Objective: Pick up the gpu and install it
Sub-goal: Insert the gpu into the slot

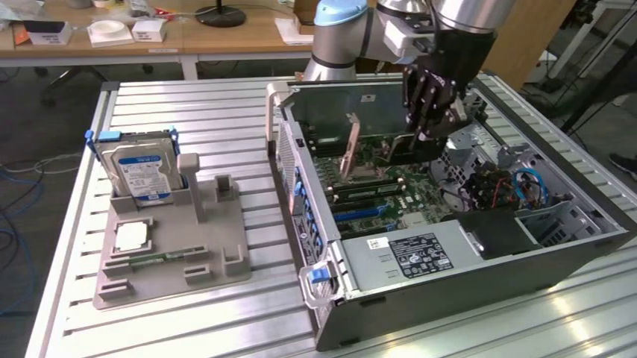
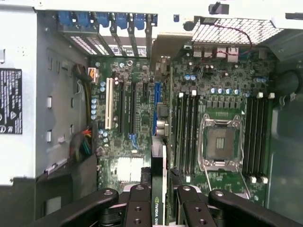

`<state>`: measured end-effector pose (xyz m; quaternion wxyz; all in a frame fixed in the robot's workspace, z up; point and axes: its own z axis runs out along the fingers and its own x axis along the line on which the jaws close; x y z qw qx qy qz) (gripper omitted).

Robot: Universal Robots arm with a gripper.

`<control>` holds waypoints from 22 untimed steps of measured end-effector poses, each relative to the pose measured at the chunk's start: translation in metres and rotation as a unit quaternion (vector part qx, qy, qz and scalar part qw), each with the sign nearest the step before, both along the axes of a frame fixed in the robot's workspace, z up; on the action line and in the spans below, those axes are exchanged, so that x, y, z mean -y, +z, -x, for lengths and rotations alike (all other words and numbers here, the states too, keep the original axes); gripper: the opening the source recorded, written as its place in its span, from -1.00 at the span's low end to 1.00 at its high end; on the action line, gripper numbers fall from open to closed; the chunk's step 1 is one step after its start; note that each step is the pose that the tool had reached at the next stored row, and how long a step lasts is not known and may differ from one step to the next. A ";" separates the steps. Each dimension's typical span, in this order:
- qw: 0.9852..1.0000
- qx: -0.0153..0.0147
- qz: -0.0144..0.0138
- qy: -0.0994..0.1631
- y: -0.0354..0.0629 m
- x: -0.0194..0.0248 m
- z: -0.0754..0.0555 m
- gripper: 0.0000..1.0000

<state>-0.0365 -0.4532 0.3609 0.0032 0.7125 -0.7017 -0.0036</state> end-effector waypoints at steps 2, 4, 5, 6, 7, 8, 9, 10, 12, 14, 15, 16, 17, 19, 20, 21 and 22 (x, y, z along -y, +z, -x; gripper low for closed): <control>1.000 0.000 0.000 0.000 -0.0037 0.0000 0.004 -0.48; 1.000 0.000 0.001 0.000 -0.0073 0.0000 0.007 -0.48; 1.000 0.000 0.001 0.000 -0.0090 0.0000 0.008 -0.48; 1.000 0.000 0.001 0.000 -0.0109 0.0000 0.008 -0.48; 1.000 0.000 0.001 0.000 -0.0127 0.0000 0.008 -0.48; 1.000 0.000 0.001 0.000 -0.0146 0.0000 0.008 -0.48; 1.000 0.000 0.001 0.000 -0.0164 0.0000 0.008 -0.48; 1.000 0.000 0.001 0.000 -0.0182 0.0000 0.008 -0.48; 1.000 0.000 0.001 0.000 -0.0218 0.0000 0.008 -0.48; 1.000 0.000 0.001 0.000 -0.0254 0.0000 0.009 -0.48; 1.000 0.000 0.001 0.000 -0.0273 0.0000 0.009 -0.48; 1.000 0.000 0.001 0.000 -0.0291 0.0000 0.009 -0.48; 1.000 0.000 0.002 0.000 -0.0309 0.0000 0.009 -0.48; 1.000 0.000 0.002 0.000 -0.0345 0.0000 0.009 -0.48; 1.000 0.000 0.002 0.000 -0.0363 0.0000 0.009 -0.48; 1.000 0.000 0.002 0.000 -0.0383 0.0000 0.009 -0.48; 1.000 0.000 0.002 0.000 -0.0401 0.0000 0.009 -0.48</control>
